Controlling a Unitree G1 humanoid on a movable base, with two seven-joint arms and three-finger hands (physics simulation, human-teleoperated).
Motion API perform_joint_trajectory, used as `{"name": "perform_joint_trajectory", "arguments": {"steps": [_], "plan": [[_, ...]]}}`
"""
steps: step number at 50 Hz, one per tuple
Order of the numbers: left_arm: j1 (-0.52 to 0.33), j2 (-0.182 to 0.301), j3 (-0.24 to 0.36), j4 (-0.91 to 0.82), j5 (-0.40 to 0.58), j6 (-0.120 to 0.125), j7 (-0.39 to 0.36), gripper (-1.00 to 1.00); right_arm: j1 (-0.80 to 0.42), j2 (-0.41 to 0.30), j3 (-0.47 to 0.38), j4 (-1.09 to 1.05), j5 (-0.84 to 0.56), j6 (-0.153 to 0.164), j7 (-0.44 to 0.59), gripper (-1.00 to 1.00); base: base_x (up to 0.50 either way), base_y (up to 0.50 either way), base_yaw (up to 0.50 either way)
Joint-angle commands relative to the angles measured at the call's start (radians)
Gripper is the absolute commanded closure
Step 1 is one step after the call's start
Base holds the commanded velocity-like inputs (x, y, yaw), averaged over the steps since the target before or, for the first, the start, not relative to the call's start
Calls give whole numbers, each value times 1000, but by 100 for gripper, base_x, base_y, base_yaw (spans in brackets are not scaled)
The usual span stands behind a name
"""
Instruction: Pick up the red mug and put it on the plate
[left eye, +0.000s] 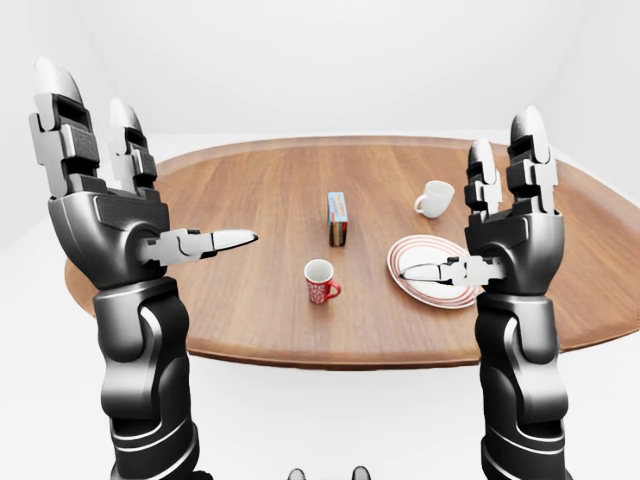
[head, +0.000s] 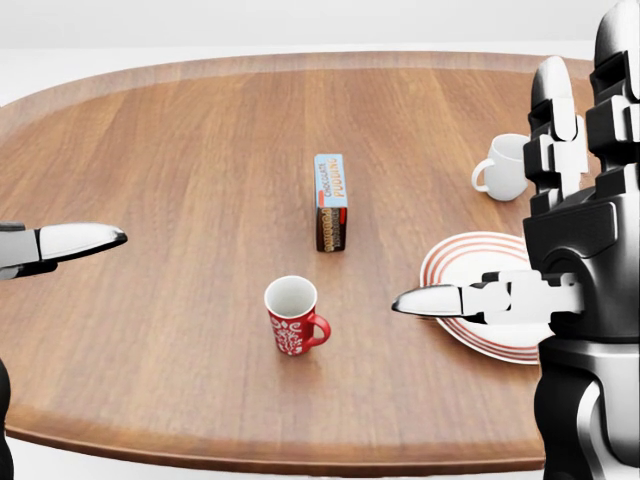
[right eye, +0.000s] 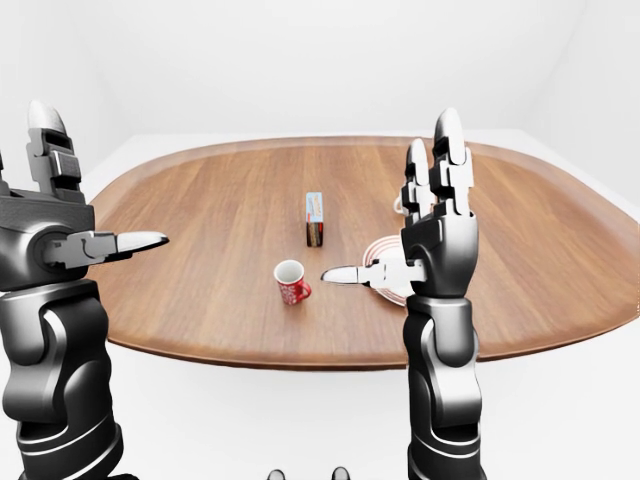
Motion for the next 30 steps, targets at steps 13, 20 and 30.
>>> {"name": "perform_joint_trajectory", "arguments": {"steps": [13,20,30], "plan": [[1,1,3,-5,-5,0,2,-100,4,1,1,2,2,0,8,-100,50,0,0],[1,2,6,-4,-9,0,1,-100,6,2,2,3,1,0,8,-100,50,0,0],[5,4,9,-4,-12,0,1,-100,7,3,4,7,-3,0,8,-100,50,0,0]]}}
